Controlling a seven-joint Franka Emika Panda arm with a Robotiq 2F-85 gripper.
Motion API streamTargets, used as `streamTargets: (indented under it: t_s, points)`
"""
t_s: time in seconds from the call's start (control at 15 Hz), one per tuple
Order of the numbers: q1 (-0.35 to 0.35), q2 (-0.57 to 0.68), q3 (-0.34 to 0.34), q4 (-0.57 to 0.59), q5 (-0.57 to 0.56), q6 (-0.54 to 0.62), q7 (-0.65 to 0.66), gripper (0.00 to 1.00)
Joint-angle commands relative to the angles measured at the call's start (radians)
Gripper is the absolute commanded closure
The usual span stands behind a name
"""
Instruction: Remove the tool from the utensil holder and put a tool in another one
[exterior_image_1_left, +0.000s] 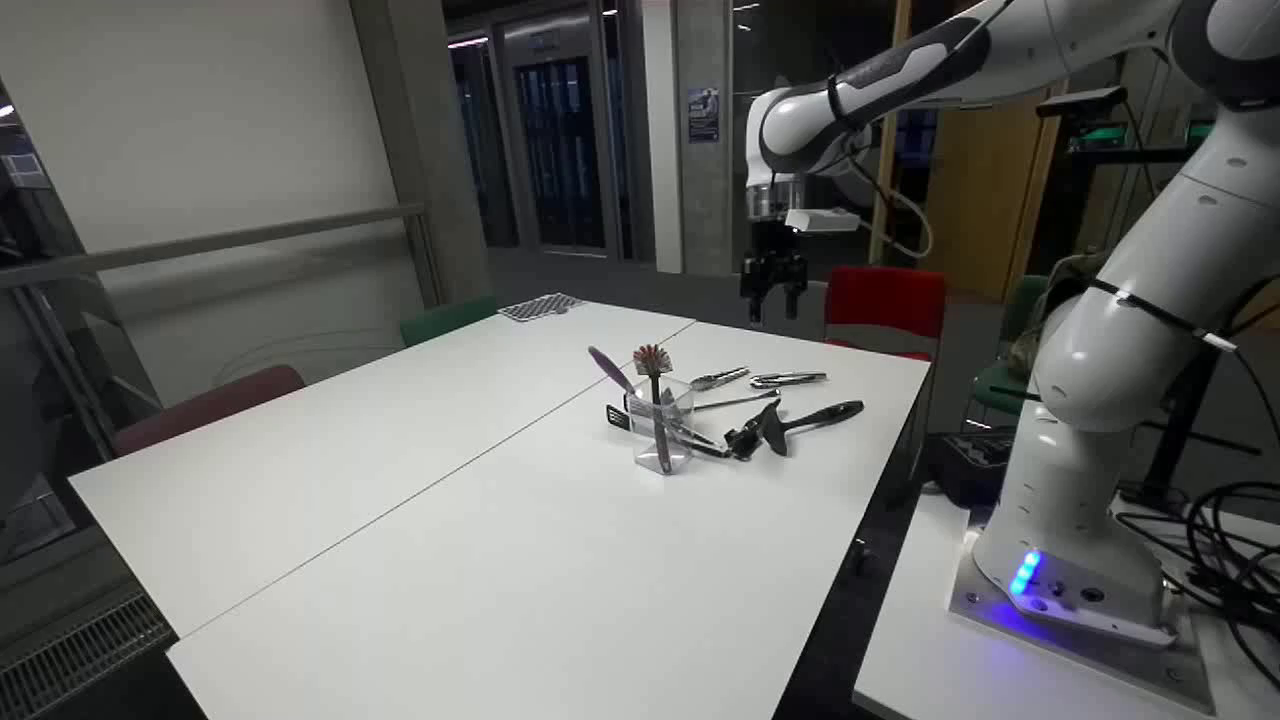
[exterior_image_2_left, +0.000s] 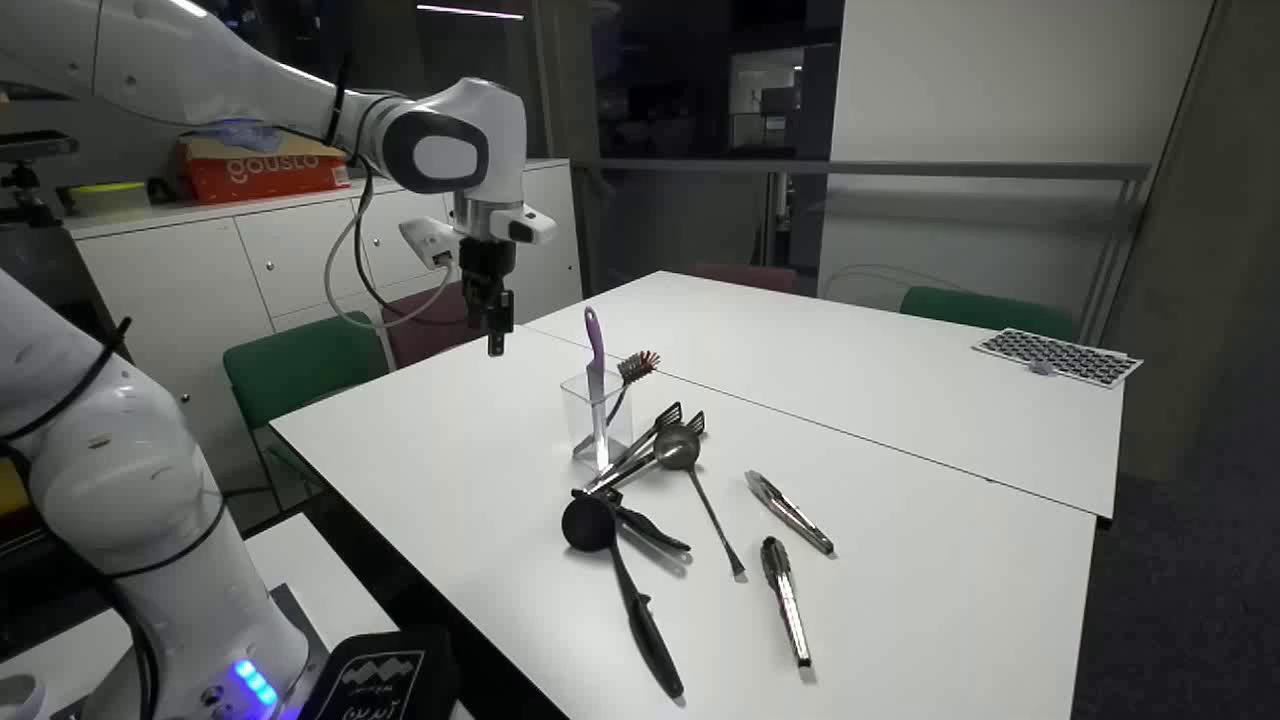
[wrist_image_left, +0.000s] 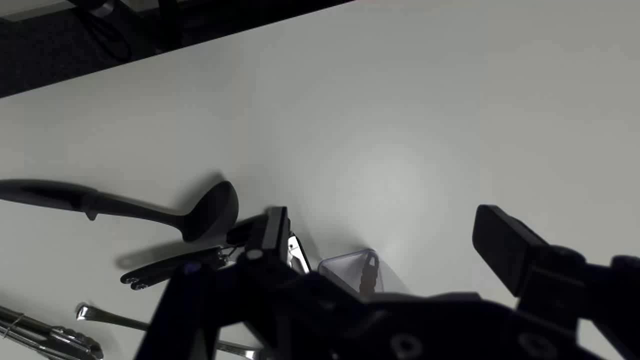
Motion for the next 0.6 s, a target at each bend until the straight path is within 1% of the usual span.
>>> streamTargets:
  t_s: [0.0,0.47,0.53]
  points:
    - [-0.013,0.001,0.011,0.002,0.004,-0.002,-0.004,0.0]
    - [-0.013,0.001,0.011,0.002,0.004,-0.002,-0.004,0.0]
    - [-0.014,0.022,0.003,0.029,0.025,0.009,-0.002,0.0]
